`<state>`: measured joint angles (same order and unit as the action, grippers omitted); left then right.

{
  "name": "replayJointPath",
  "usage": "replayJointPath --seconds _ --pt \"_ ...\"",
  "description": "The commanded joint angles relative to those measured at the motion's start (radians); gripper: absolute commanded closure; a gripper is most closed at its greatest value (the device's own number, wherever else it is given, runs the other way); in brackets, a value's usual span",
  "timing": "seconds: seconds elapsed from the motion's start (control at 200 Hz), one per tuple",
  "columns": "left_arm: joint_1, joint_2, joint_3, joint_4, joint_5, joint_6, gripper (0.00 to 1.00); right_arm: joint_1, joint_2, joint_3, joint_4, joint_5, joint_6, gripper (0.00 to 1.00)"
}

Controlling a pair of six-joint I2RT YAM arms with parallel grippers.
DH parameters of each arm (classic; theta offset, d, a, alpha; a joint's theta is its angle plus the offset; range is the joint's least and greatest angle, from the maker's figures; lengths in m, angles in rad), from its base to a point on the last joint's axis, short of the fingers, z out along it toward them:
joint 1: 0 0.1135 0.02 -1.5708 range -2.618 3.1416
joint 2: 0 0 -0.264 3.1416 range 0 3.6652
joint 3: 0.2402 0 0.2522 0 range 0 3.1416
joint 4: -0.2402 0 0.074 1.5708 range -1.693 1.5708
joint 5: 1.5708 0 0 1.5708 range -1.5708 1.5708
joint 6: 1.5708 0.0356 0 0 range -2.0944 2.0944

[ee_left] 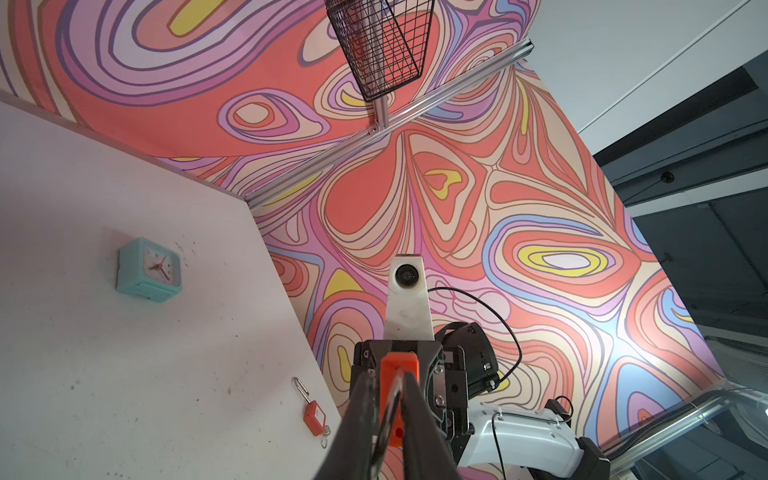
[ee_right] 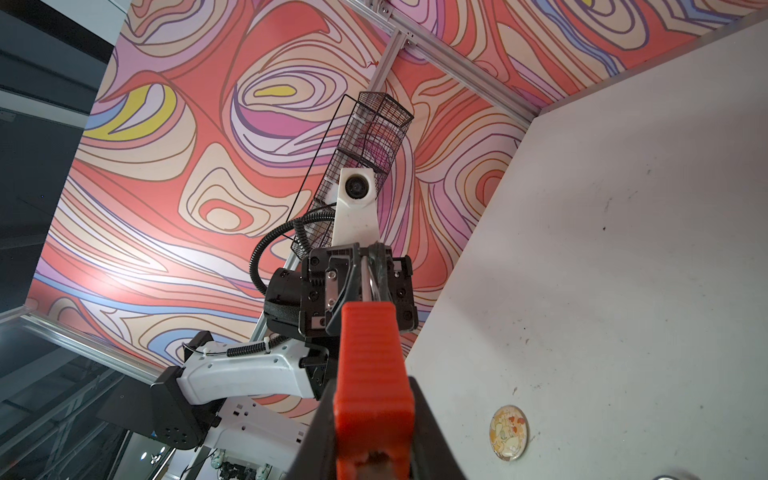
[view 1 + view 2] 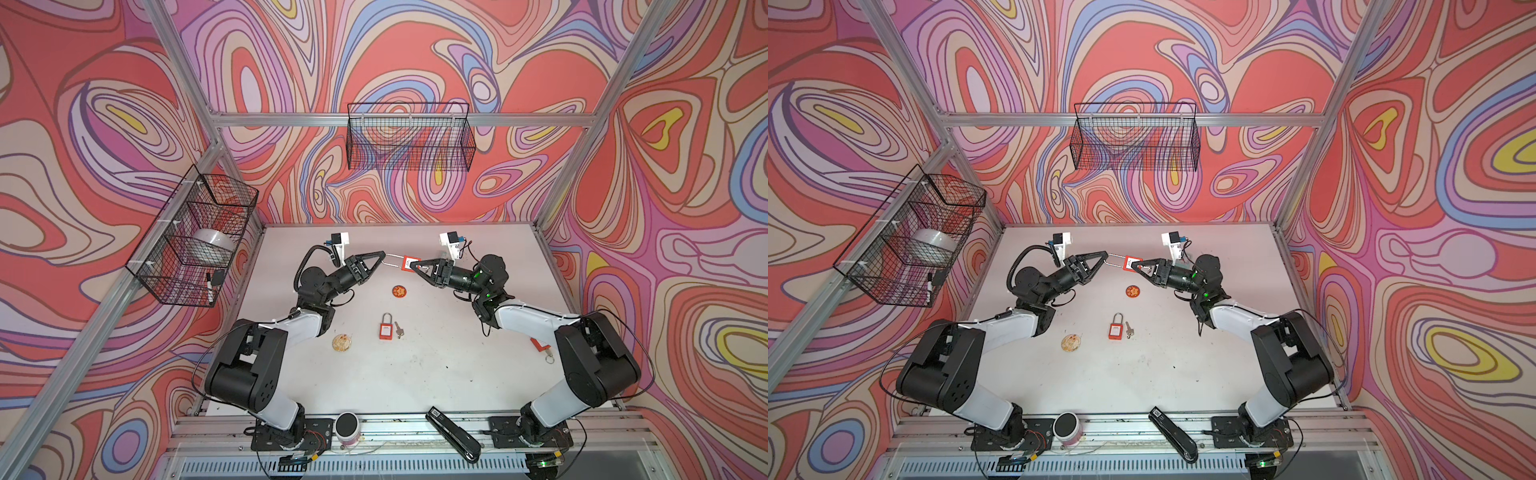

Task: Lock with the key

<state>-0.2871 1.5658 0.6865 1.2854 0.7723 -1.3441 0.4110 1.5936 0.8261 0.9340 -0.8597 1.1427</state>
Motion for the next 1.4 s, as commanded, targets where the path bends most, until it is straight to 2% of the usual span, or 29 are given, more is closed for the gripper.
replayJointPath --seconds 0.0,0.21,0.461,0.696,0.761,0.901,0.996,1.157,1.397 --pt "0.002 -0.018 0.007 0.074 0.018 -0.017 0.98 -0.003 0.002 0.001 0.032 -0.023 -0.02 1.0" --pt "-0.001 -0.009 0.01 0.073 0.041 -0.021 1.0 -0.002 0.024 0.009 0.082 -0.047 0.012 1.0" --pt "-0.026 0.0 0.016 0.073 0.07 0.004 1.0 0.009 0.1 0.031 0.281 -0.067 0.17 1.0" --pt "-0.038 0.036 0.045 0.073 0.093 0.009 1.0 0.034 0.102 0.055 0.19 -0.069 0.101 1.0" --pt "-0.039 0.033 0.046 0.073 0.087 0.01 0.94 0.035 0.087 0.049 0.162 -0.051 0.074 1.0" --pt "-0.038 0.019 0.032 0.073 0.069 0.021 0.64 0.034 0.065 0.036 0.102 -0.014 0.025 1.0" --pt "-0.043 0.012 0.022 0.072 0.062 0.029 0.53 0.034 0.069 0.04 0.109 -0.006 0.027 1.0" --pt "-0.061 0.023 0.025 0.071 0.051 0.034 0.45 0.034 0.081 0.05 0.133 -0.019 0.049 1.0" --pt "-0.092 0.061 0.05 0.071 0.041 0.036 0.41 0.036 0.079 0.049 0.115 -0.019 0.039 1.0"
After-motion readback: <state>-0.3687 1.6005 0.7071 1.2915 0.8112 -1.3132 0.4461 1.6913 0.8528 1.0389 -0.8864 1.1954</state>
